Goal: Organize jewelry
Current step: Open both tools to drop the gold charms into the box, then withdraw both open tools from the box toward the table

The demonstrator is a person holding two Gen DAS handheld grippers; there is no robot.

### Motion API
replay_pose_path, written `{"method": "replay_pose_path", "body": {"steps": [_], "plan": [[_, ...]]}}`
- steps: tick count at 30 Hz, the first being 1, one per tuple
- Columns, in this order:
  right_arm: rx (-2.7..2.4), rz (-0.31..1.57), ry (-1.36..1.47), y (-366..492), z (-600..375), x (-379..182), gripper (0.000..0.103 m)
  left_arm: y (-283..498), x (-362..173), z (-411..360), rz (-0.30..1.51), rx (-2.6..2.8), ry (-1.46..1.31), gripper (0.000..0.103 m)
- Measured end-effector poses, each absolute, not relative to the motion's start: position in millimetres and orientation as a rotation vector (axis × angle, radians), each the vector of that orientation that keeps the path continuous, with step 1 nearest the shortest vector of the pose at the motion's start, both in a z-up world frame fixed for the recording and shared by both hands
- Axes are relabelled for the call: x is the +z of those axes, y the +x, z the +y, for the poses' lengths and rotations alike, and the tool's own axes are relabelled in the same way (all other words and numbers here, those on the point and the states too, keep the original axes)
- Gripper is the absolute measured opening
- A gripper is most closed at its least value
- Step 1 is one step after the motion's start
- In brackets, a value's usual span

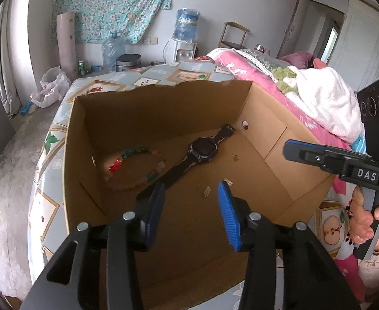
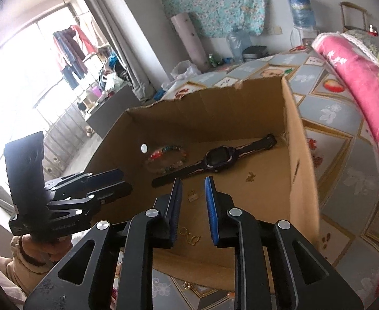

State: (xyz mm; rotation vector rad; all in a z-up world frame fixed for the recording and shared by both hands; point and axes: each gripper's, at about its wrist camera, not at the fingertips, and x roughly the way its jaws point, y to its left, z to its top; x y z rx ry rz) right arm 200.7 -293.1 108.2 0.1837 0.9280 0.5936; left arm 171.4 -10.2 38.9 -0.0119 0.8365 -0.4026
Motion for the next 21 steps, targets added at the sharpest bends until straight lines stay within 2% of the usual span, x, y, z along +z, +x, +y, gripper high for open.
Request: {"method": "replay_pose_path", "body": {"steps": [7,11,17,21], "plan": [[0.571,0.876,0.191,188.2,-304.7,122.3,0.029,153.8,59.8,7.7,0.759,-0.380,-0.060,0.048],[0.567,0.833,0.181,176.7,-308.1,133.2,0.036,131.6,78.1,21.3,0.689,-0.370,-0.079,0.052],[0.567,0.750,0.154,152.9,-320.3,150.0,0.048,84.8,97.6,37.7,0.598,-0.372,-0.049,0.069],[0.553,0.718,0.134,133.8,-333.3,154.5,0.049,56.7,94.9,43.7,0.602,-0.397,-0.031,0.079]]}}
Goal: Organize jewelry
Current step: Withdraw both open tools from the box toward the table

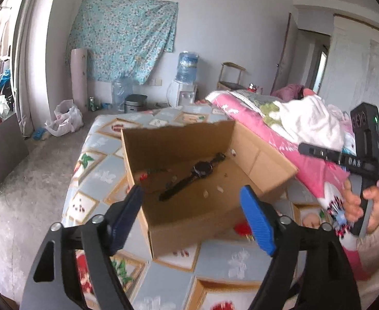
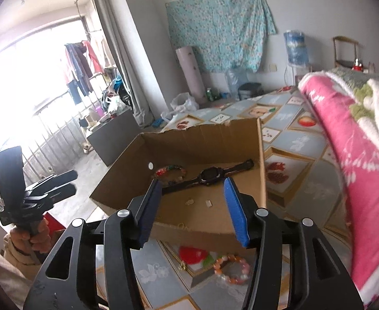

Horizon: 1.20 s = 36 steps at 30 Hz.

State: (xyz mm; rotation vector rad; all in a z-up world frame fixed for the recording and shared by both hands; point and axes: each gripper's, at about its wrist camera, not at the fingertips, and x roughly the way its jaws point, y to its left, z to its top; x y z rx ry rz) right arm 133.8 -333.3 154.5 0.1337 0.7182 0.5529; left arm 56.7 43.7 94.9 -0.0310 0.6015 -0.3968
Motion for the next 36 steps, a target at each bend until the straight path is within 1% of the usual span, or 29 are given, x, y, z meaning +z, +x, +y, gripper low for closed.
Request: {"method": "replay_pose_path", "body": {"steps": [3,7,15,21,30,36], "plan": [[0.528,0.720,0.132,120.8,-345.4,151.0,0.049,39.2,86.2,42.4,0.622,-0.427,-0.005,0.085],[0.497,0.764,0.149,110.3,-357.7,137.8,0.049,29.0,65.3,31.0,0.682,-0.464,0.015,0.088],[0.472,0.887,0.132,104.6,-355.1,101.2,0.049,47.8,13.5,2.3,0.864,-0.394,0.082,0.089],[0.487,0.972,0.103,104.1,-339.8,74.9,0.049,66.4,-17.8,-5.2,0.987,-0.305,0.118,0.089],[0.530,1.040,0.064,99.9,-317.7,51.9,0.049,76.0,-35.9,-11.7,1.051,-0.283,0.109,0.089],[0.539,1.049,0.054,99.6,-313.3,49.5,0.049,79.7,-39.2,-10.1,1.066,-0.273,0.101,0.089]]}}
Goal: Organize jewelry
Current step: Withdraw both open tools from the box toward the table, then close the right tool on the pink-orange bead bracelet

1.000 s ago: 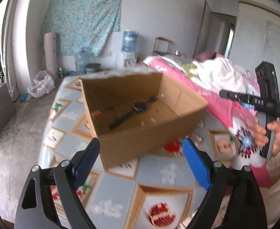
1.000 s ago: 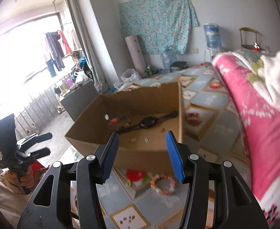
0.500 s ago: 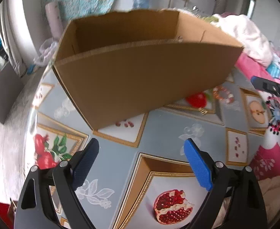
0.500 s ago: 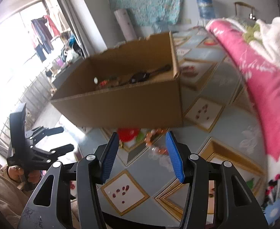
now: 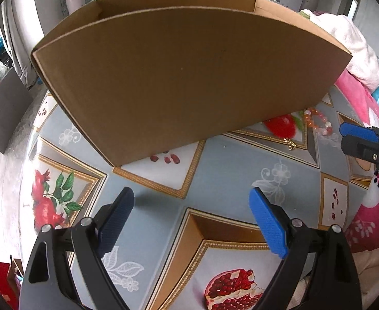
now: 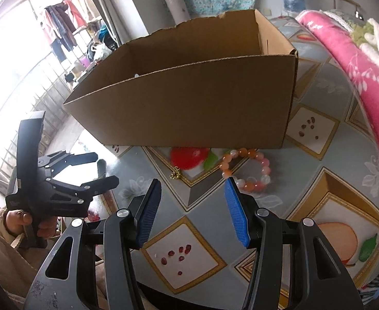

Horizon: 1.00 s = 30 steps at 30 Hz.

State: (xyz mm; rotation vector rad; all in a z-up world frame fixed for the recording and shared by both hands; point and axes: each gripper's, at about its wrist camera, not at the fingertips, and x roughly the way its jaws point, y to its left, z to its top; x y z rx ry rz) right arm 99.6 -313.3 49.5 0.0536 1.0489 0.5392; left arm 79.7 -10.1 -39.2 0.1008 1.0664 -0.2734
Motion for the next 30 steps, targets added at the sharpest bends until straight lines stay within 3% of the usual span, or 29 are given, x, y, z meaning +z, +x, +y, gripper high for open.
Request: {"method": "replay_pose_path", "body": {"steps": [13,15,26,27,30], "plan": [[0.488,1.018,-0.015,104.9,-316.8,48.4,0.049,82.7,-48.0,-36.9,1.060,-0.240,0.162,0.097],[0.472,1.018,-0.036,109.1,-317.1,46.2,0.044,83.1,-48.3,-39.1,1.061,-0.238,0.161,0.097],[0.514,0.956,0.068,143.1,-318.6,65.7,0.041,83.1,-49.9,-38.1,1.044,-0.243,0.160,0.097],[0.518,0.950,0.074,144.1,-318.9,65.9,0.036,83.7,-49.6,-37.9,1.043,-0.244,0.160,0.097],[0.506,0.958,0.124,151.1,-322.3,65.1,0.035,84.7,-48.2,-37.3,1.038,-0.246,0.160,0.098]]}}
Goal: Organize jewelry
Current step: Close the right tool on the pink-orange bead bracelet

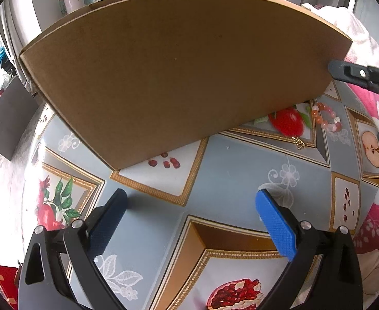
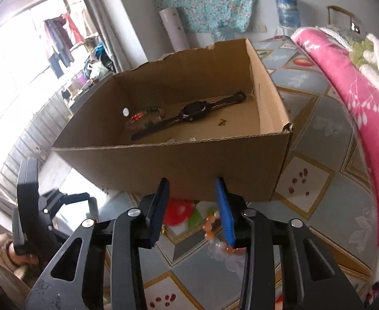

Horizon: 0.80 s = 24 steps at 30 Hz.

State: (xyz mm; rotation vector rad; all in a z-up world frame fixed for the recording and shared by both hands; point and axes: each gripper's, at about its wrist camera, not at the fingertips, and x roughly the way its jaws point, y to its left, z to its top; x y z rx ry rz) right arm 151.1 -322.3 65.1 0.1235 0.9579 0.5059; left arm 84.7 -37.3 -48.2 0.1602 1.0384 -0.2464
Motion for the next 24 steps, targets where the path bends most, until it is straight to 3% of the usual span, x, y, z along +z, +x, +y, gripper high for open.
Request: {"method": "replay_pose_path", "body": {"steps": [9,20,22,24], "plan": [[0.499,0.979,0.207,154.3,-342.4,62.9,0.035,86.5,-48.4,-35.3,1.032,-0.250,0.161,0.098],[0.462,1.110,-0.128,120.8,-297.3,20.6,0.033,87.8,-48.6,-34.2,1.025,-0.245,0.159,0.098],[0.443,1.107,-0.160,118.3,-295.2,20.2,0.025,86.0,-48.8,-33.5,1.024,-0.243,0.157,0.098],[0.432,1.116,-0.173,114.8,-296.3,20.2,0.009,85.6,-48.7,-33.0,1.022,-0.240,0.155,0.098]]}}
